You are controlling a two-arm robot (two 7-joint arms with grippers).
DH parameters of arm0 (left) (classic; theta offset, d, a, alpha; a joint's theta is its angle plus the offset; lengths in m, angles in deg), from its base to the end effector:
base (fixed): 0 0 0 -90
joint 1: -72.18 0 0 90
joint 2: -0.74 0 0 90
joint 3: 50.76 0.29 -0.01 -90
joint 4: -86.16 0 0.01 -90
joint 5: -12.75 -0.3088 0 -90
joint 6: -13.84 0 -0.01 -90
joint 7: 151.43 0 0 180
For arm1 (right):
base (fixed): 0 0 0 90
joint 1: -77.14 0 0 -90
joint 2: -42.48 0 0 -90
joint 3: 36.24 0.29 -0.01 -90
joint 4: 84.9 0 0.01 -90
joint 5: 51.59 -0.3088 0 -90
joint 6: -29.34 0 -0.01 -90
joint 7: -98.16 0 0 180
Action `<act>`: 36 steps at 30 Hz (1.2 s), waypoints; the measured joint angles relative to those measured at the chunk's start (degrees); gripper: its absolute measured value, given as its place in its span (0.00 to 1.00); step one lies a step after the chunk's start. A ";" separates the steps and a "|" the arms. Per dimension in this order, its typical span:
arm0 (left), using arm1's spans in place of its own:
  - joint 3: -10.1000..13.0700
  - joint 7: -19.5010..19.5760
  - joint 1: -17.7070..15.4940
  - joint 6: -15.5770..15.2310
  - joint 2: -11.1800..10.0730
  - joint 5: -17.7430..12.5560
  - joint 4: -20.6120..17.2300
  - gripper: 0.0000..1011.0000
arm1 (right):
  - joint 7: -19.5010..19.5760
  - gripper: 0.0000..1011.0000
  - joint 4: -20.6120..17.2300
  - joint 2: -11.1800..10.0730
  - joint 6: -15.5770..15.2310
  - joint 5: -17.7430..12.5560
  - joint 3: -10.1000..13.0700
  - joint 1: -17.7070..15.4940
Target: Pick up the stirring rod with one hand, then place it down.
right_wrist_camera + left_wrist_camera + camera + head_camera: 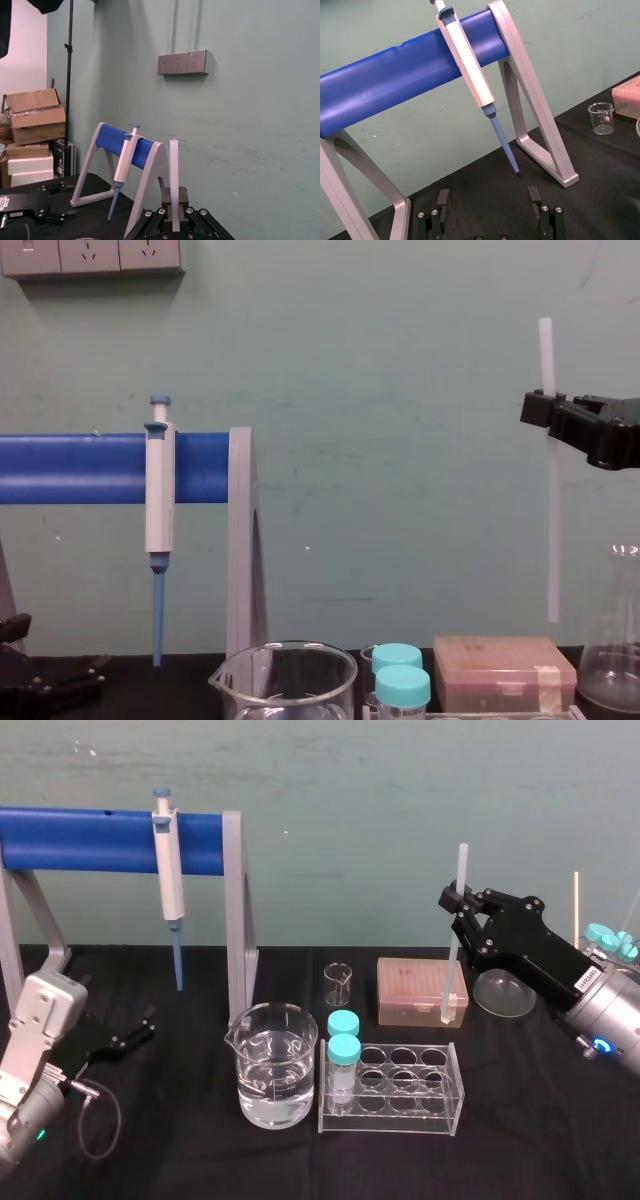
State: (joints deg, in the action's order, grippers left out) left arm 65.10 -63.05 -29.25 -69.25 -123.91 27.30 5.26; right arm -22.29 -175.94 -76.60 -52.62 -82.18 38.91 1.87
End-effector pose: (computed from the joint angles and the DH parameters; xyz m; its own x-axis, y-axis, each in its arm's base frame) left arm 0.3581 0.0827 -0.3023 0.2922 0.8803 0.3738 -0.9553 0.2873 0.0702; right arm 0.3830 -0.0694 -0.2061 0.6734 -0.7226 0.1565 0.6866 0.6897 0.2301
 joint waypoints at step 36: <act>0.00 0.00 0.00 0.00 0.00 0.00 0.00 0.99 | -0.24 0.07 0.68 -1.74 -2.70 -1.74 -1.76 -5.15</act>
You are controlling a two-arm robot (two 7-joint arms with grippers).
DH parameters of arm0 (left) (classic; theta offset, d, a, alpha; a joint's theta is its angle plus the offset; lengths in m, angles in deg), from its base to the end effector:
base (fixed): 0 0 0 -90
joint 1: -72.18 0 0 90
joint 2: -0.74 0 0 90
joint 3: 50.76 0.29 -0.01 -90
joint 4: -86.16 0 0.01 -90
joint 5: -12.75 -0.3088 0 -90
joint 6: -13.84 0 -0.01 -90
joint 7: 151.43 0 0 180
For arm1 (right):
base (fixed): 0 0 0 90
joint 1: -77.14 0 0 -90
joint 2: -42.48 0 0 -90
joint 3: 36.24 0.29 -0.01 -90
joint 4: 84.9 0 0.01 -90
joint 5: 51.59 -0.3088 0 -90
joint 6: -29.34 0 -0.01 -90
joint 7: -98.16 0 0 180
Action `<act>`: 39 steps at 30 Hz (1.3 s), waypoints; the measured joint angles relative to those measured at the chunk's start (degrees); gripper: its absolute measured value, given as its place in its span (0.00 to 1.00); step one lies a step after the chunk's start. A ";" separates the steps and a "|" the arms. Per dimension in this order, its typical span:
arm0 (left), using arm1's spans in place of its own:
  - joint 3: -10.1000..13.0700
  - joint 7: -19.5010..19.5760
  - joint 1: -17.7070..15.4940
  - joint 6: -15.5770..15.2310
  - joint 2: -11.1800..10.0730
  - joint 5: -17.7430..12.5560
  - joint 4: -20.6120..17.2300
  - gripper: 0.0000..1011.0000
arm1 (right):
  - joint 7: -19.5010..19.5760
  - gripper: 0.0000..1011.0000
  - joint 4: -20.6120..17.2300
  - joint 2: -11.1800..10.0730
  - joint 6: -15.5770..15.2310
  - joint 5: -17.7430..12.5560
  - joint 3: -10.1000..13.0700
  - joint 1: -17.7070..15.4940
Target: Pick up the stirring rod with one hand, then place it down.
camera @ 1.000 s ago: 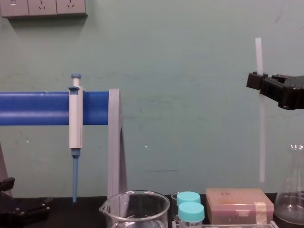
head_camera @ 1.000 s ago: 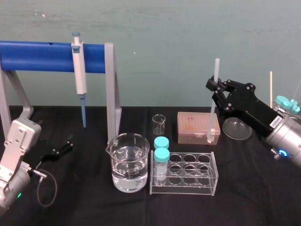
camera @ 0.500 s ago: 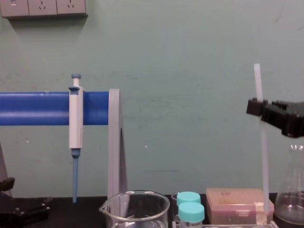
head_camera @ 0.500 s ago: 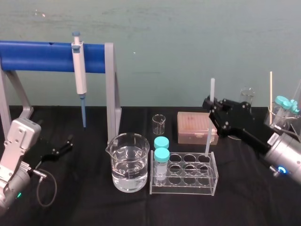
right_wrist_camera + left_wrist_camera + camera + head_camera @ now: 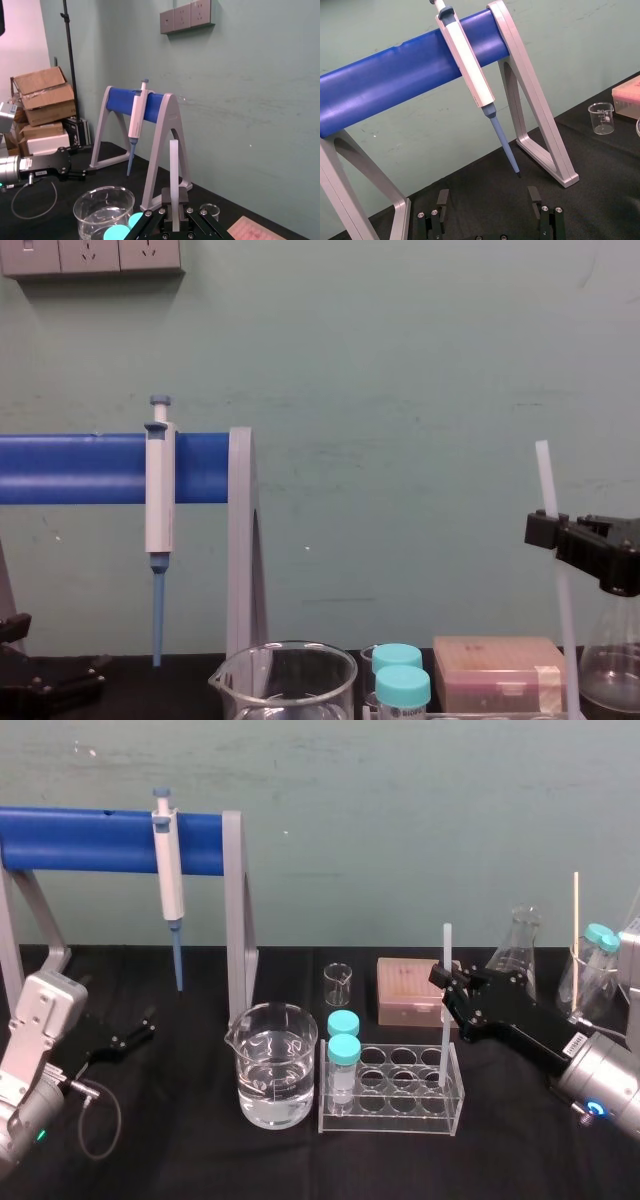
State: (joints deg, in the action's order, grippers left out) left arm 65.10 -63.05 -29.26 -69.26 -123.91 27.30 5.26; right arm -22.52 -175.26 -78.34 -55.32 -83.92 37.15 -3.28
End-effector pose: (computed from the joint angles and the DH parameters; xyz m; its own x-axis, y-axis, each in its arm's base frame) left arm 0.3581 0.0827 -0.3022 0.2922 0.8803 0.3738 -0.9553 0.2872 0.0702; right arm 0.3613 -0.0720 -0.2465 0.7051 -0.7070 0.0548 0.7007 0.7065 0.0993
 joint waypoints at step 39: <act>0.00 0.00 0.00 0.00 0.00 0.00 0.00 0.99 | -3.03 0.07 10.09 3.75 6.23 2.80 -2.17 1.52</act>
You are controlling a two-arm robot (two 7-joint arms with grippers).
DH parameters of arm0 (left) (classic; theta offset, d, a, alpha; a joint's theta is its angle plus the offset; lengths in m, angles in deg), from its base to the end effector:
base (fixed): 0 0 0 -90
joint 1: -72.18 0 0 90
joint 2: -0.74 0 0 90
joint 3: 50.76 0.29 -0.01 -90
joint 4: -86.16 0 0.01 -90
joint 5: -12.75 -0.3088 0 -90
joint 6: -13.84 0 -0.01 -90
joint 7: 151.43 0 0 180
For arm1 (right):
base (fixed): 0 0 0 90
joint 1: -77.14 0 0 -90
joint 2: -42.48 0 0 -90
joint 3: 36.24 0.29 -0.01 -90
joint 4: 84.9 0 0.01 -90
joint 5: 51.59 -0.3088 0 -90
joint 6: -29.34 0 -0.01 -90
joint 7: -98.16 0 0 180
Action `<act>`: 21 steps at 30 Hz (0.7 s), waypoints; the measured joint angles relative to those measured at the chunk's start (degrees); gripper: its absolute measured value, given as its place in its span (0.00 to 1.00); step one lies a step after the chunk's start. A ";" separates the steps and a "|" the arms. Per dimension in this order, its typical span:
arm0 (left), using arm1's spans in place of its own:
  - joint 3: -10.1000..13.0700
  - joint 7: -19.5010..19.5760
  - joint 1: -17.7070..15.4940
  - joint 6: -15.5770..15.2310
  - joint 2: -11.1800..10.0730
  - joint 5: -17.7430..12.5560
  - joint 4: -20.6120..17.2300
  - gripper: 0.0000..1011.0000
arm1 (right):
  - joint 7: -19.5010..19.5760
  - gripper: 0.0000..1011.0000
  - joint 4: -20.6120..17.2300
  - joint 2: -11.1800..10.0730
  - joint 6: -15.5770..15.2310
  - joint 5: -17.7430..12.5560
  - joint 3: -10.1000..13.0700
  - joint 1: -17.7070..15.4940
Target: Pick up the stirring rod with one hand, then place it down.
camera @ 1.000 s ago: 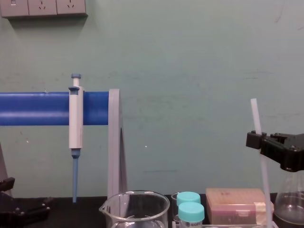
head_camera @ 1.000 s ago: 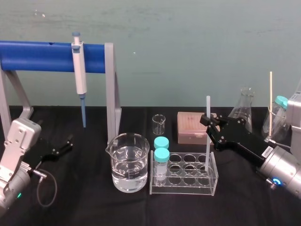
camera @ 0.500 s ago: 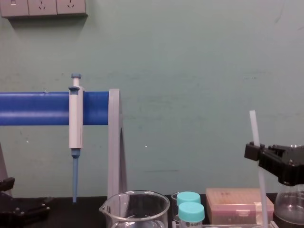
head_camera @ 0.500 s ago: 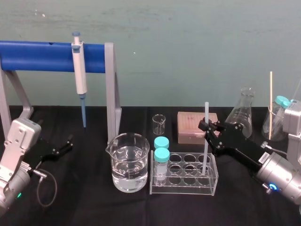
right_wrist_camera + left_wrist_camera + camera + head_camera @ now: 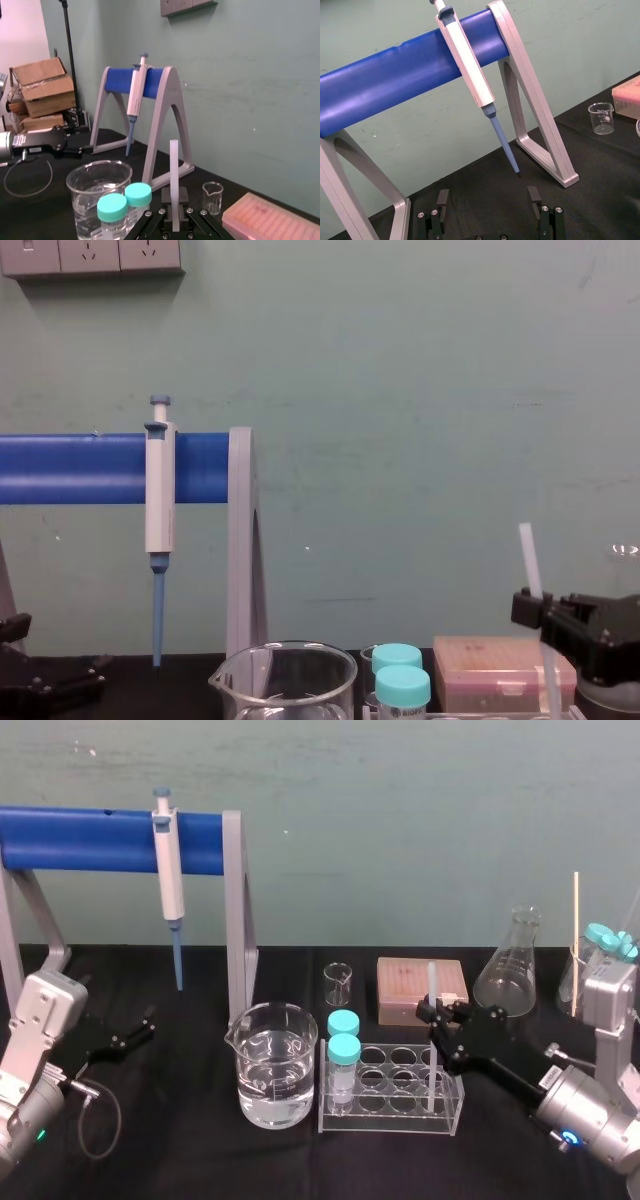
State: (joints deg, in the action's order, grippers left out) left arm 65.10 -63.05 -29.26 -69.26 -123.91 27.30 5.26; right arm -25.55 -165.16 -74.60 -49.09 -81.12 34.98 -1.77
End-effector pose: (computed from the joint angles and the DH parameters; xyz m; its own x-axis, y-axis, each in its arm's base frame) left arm 0.3581 0.0827 -0.3022 0.2922 0.8803 0.3738 -0.9553 0.2872 0.0702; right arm 0.3693 -0.0686 -0.2948 0.7123 -0.7003 0.0460 0.6963 0.7134 0.0793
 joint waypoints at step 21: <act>0.00 0.00 0.00 0.00 0.00 0.00 0.00 0.99 | 1.11 0.07 0.62 0.50 -0.89 1.20 -0.27 -0.71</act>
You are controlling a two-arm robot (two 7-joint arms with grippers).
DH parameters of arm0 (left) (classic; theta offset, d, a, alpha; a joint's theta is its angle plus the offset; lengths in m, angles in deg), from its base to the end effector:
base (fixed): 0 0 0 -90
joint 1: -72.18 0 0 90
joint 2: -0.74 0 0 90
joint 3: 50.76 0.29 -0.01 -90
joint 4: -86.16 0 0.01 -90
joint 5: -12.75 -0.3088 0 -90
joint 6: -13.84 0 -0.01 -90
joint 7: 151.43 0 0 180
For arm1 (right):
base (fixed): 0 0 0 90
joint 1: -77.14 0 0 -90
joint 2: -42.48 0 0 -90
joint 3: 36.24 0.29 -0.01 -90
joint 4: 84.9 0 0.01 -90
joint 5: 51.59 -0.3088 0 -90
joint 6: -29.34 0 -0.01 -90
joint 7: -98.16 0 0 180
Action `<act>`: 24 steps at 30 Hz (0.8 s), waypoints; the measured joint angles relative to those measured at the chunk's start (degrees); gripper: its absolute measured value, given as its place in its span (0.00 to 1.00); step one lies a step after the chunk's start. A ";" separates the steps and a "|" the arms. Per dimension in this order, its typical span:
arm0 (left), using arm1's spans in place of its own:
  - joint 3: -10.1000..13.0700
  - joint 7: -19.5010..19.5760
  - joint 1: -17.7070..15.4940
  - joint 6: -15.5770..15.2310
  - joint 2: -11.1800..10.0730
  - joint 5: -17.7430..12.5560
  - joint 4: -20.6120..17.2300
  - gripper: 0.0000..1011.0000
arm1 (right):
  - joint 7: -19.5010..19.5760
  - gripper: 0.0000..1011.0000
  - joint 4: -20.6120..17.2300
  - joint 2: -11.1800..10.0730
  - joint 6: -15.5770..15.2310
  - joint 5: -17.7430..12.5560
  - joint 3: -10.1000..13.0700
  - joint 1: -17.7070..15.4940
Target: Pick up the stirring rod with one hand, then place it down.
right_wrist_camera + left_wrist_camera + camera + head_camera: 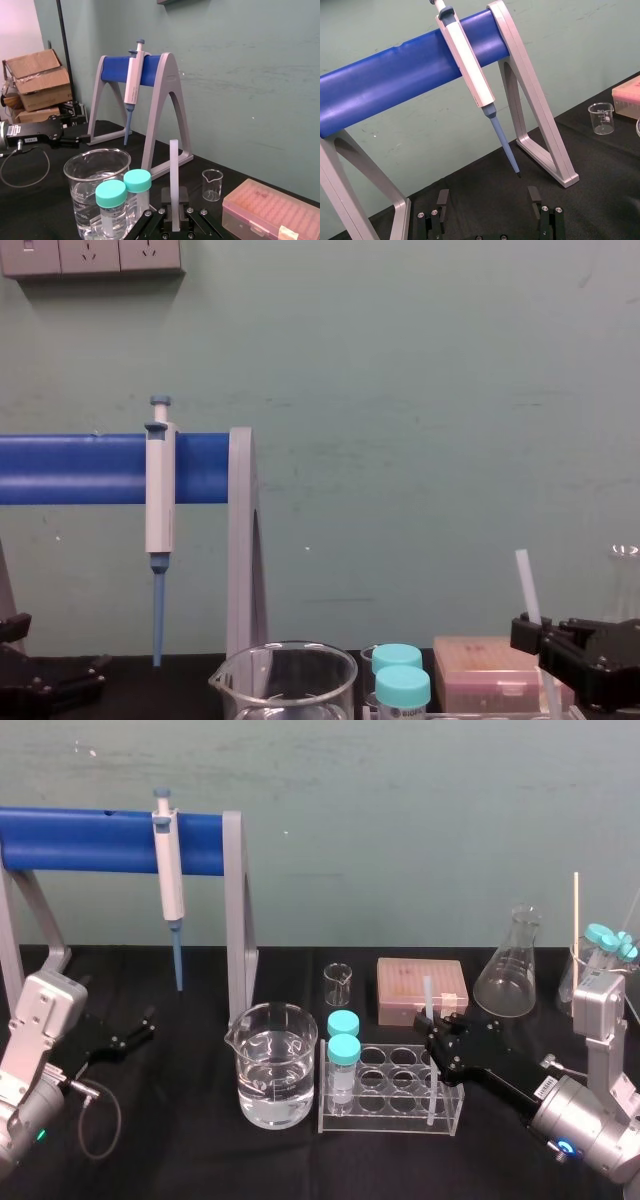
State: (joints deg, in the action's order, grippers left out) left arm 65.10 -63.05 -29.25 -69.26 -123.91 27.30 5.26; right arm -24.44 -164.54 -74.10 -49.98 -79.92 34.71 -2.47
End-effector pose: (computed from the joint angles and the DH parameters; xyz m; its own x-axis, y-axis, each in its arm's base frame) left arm 0.3581 0.0827 -0.3023 0.2922 0.8803 0.3738 -0.9553 0.2872 0.0704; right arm 0.3653 -0.0659 -0.3037 0.7022 -0.7111 0.0335 0.7099 0.7030 0.0429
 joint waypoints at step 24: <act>0.00 0.00 0.00 0.00 0.00 0.00 0.00 0.99 | 1.22 0.79 -0.20 0.15 0.43 0.17 0.85 -0.06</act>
State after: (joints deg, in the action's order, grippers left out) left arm 65.10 -63.05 -29.26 -69.26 -123.91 27.30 5.26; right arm -23.22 -164.74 -73.95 -49.55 -79.75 35.56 -2.54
